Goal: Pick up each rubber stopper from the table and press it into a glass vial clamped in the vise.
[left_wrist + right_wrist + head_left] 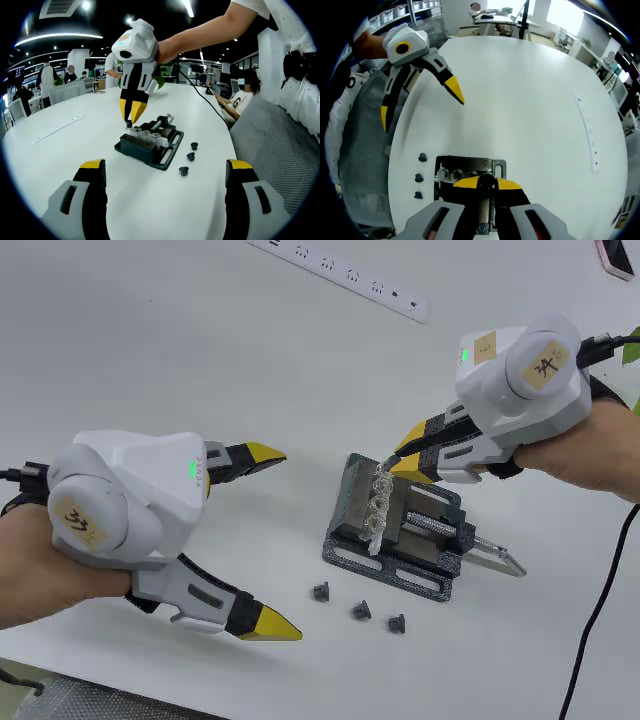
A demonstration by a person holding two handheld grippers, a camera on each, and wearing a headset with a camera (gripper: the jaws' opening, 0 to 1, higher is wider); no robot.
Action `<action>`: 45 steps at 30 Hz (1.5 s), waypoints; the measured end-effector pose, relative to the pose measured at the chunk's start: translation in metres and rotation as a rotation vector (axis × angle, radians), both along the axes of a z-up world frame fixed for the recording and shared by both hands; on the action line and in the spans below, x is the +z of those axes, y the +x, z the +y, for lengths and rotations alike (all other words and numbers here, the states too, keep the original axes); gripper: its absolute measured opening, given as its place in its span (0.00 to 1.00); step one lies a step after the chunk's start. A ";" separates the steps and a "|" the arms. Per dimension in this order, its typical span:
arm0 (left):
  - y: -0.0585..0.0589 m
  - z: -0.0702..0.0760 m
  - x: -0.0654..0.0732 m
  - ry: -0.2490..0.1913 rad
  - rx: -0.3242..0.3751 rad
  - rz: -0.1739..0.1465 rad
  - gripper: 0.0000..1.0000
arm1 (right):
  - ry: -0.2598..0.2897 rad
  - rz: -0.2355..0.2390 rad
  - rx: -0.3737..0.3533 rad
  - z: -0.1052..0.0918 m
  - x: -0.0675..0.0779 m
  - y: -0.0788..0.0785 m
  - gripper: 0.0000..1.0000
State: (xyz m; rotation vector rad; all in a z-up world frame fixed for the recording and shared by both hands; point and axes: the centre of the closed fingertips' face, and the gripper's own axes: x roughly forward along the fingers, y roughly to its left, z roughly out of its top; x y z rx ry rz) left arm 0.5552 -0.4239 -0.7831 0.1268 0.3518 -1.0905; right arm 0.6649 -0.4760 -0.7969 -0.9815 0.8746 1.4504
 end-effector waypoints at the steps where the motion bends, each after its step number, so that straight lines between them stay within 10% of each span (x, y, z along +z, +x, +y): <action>1: 0.000 0.000 0.000 -0.002 0.001 0.001 0.99 | 0.001 0.001 -0.001 0.000 0.001 0.000 0.06; 45: 0.000 0.001 0.000 -0.008 0.002 0.000 0.98 | -0.029 0.006 0.018 0.000 -0.004 -0.002 0.07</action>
